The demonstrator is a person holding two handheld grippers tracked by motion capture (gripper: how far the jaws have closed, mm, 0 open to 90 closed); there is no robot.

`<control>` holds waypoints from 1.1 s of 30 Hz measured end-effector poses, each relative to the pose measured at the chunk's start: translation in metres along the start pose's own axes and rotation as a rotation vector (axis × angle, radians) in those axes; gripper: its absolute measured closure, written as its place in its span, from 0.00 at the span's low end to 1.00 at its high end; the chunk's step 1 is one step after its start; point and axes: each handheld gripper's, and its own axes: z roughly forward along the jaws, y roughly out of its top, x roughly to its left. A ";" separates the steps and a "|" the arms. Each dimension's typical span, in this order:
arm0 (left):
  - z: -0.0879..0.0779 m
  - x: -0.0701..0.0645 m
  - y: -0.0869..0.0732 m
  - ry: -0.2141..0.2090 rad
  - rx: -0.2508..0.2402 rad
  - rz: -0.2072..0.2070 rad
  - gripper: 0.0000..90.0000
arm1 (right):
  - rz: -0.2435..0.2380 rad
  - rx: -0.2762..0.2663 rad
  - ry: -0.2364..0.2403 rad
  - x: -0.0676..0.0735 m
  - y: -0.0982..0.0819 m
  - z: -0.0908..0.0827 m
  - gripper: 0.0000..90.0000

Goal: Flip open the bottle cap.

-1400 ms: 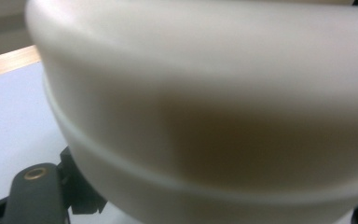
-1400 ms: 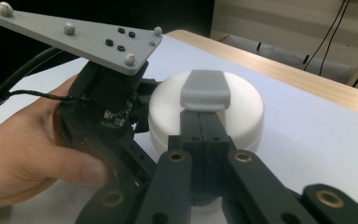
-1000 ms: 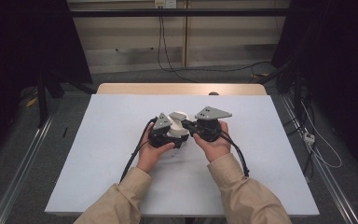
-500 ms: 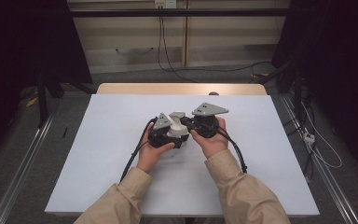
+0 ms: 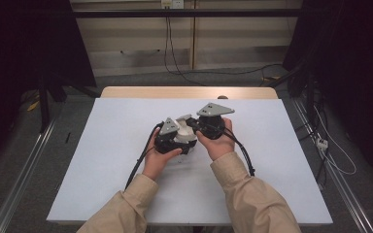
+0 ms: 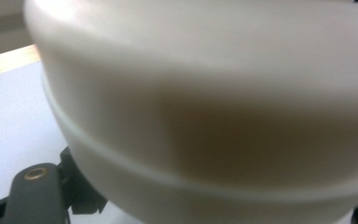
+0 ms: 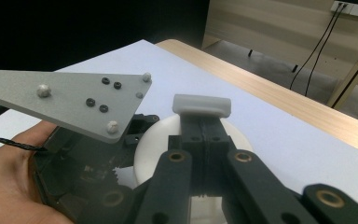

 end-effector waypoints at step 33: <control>0.000 0.001 0.000 -0.001 0.001 0.002 0.20 | -0.021 0.025 -0.021 -0.002 0.009 0.019 1.00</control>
